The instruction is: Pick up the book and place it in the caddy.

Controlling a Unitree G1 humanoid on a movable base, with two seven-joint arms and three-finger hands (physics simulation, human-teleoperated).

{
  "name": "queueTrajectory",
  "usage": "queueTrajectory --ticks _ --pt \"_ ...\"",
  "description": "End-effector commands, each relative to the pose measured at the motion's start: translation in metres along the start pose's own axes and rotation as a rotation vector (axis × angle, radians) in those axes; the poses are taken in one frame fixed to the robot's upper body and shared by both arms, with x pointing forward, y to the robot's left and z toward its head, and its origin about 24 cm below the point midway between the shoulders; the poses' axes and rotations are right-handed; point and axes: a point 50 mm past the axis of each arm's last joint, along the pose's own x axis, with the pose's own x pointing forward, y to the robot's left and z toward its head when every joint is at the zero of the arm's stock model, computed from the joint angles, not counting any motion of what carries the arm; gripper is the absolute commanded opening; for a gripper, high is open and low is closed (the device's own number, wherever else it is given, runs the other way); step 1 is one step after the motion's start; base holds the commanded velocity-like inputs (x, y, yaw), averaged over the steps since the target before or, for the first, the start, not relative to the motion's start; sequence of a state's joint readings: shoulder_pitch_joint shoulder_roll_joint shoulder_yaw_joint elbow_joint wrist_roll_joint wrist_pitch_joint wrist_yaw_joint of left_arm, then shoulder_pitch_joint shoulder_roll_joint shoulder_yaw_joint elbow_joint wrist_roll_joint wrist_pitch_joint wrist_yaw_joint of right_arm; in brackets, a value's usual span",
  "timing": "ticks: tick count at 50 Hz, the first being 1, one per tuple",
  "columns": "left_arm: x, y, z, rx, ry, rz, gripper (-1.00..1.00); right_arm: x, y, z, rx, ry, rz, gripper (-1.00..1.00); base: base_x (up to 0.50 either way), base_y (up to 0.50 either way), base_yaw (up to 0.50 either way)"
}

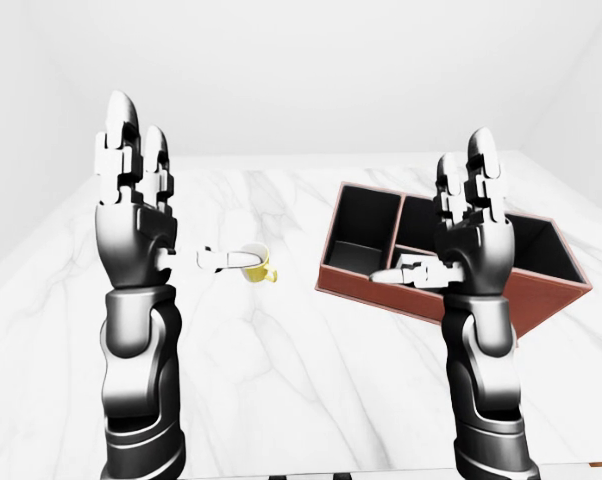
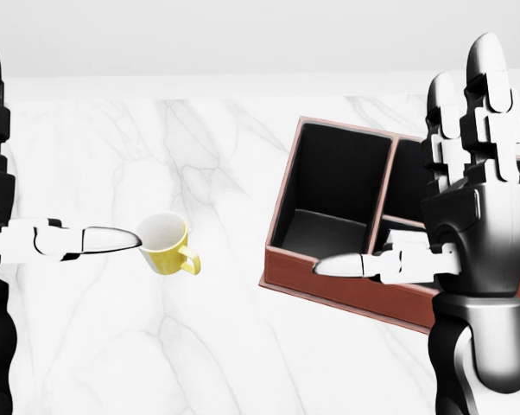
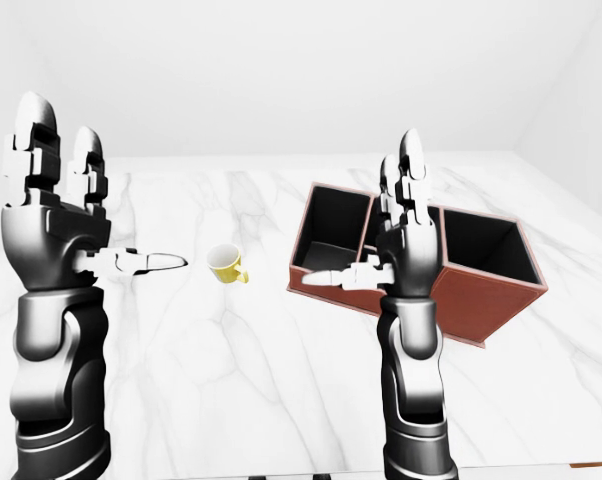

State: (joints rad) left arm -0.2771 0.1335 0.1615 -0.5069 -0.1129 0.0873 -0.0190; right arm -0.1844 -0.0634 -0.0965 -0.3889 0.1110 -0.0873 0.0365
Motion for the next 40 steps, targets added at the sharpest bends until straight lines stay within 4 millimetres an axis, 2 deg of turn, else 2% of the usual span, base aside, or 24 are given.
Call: queueTrajectory --ticks 1,14,21,27,31,36,40 --pt "-0.001 -0.002 0.0 -0.004 0.0 -0.002 1.0 -0.002 0.002 0.001 0.006 -0.002 0.003 1.0 0.0 0.0 0.0" --pt "0.004 -0.004 0.009 -0.005 -0.044 -0.01 1.0 -0.003 0.006 0.007 0.013 -0.027 0.009 1.0 0.0 0.0 0.0" --pt "0.011 -0.005 0.027 -0.012 -0.132 -0.018 1.0 0.0 0.01 0.03 0.038 -0.112 0.015 1.0 0.0 0.0 0.0" --pt "0.014 -0.008 0.039 -0.02 -0.192 -0.026 1.0 0.002 0.014 0.04 0.047 -0.123 0.023 1.0 0.0 0.0 0.0" --pt "0.019 -0.008 0.046 -0.022 -0.227 -0.034 1.0 0.008 0.019 0.047 0.031 -0.12 0.033 1.0 0.0 0.0 0.0" --pt "0.031 -0.008 0.056 -0.015 -0.279 -0.044 1.0 0.029 0.027 0.067 -0.006 -0.237 0.056 1.0 0.0 0.0 0.0" --pt "0.033 -0.008 0.059 -0.017 -0.297 -0.046 1.0 0.031 0.029 0.075 -0.01 -0.274 0.063 1.0 0.0 0.0 0.0"
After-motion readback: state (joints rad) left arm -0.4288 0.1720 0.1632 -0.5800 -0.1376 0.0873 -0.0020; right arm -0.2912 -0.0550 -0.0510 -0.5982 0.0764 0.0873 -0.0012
